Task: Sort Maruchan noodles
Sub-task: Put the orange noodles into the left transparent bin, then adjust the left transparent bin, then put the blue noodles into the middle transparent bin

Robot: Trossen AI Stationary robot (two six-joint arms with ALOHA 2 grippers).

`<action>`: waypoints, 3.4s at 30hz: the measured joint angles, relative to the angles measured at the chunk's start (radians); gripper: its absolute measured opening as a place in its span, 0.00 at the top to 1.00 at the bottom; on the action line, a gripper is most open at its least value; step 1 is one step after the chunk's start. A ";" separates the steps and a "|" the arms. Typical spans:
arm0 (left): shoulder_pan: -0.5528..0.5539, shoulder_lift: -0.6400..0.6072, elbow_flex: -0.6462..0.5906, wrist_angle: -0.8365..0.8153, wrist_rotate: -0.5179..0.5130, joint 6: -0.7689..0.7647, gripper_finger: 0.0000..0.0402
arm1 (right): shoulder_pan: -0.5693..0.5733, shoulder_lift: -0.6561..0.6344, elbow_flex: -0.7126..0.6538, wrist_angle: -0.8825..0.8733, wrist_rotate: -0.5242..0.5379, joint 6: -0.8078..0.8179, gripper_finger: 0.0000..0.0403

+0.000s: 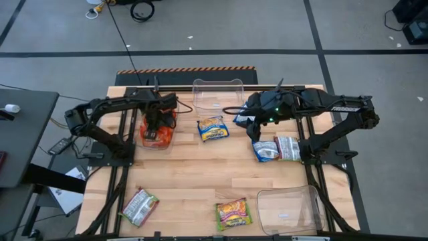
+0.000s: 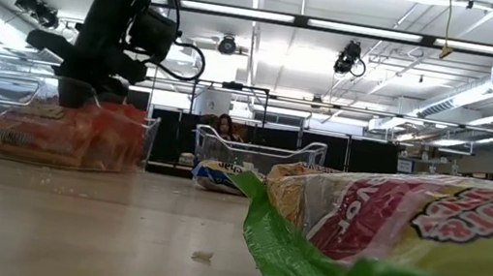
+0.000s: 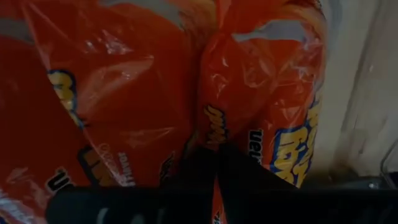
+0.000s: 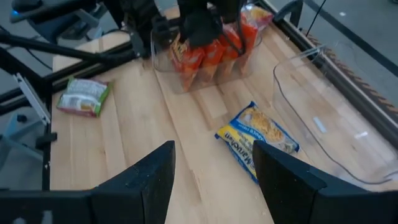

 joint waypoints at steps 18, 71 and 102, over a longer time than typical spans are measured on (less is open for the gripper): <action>0.001 -0.081 0.095 -0.172 -0.011 -0.421 0.94 | -0.068 0.000 0.000 0.013 0.001 -0.177 0.45; -0.374 -0.280 0.032 -0.350 0.464 -1.358 0.93 | 0.551 0.002 0.000 -0.252 0.234 0.340 0.45; -0.610 0.364 0.090 1.124 -0.451 -0.596 0.37 | 0.367 -0.047 0.000 -0.483 0.388 0.096 0.45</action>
